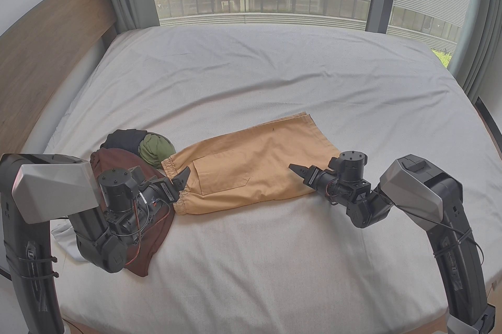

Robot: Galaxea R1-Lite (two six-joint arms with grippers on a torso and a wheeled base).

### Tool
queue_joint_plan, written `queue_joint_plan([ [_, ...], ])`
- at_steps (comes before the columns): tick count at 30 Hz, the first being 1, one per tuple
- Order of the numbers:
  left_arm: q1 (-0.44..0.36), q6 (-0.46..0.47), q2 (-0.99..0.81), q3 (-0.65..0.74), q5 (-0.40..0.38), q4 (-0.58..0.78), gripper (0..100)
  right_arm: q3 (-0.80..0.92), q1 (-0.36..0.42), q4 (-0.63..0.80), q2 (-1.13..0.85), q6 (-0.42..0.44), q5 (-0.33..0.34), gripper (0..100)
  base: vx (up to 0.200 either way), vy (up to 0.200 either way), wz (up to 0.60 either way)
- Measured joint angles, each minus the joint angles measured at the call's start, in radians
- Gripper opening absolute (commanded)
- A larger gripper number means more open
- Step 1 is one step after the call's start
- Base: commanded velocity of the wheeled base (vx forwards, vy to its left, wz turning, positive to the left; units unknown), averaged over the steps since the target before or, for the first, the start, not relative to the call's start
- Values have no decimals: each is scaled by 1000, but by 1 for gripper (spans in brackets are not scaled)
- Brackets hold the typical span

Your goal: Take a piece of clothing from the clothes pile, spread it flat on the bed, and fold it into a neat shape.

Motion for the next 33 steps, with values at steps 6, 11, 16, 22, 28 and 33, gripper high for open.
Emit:
queue_joint_plan([
  [6, 1, -2, 1, -1, 0, 0, 100, 4, -1, 10, 8, 3, 1, 0, 0, 0, 0],
  [11, 0, -3, 2, 1, 0, 0, 100, 16, 0, 4, 11, 2, 3, 0, 0, 0, 0],
  [16, 0, -3, 2, 1, -1, 0, 100, 74, 3, -22, -10, -7, 2, 0, 0, 0, 0],
  [22, 8, -4, 2, 1, -2, 1, 100, 175, 3, -48, -66, -30, 1, 0, 0, 0, 0],
  [28, 16, -4, 5, -1, -3, 3, 100, 294, 2, -69, -138, -64, -18, 0, 0, 0, 0],
  [33, 25, -4, 8, -4, -5, 3, 100, 390, 2, -93, -190, -93, -34, 0, 0, 0, 0],
])
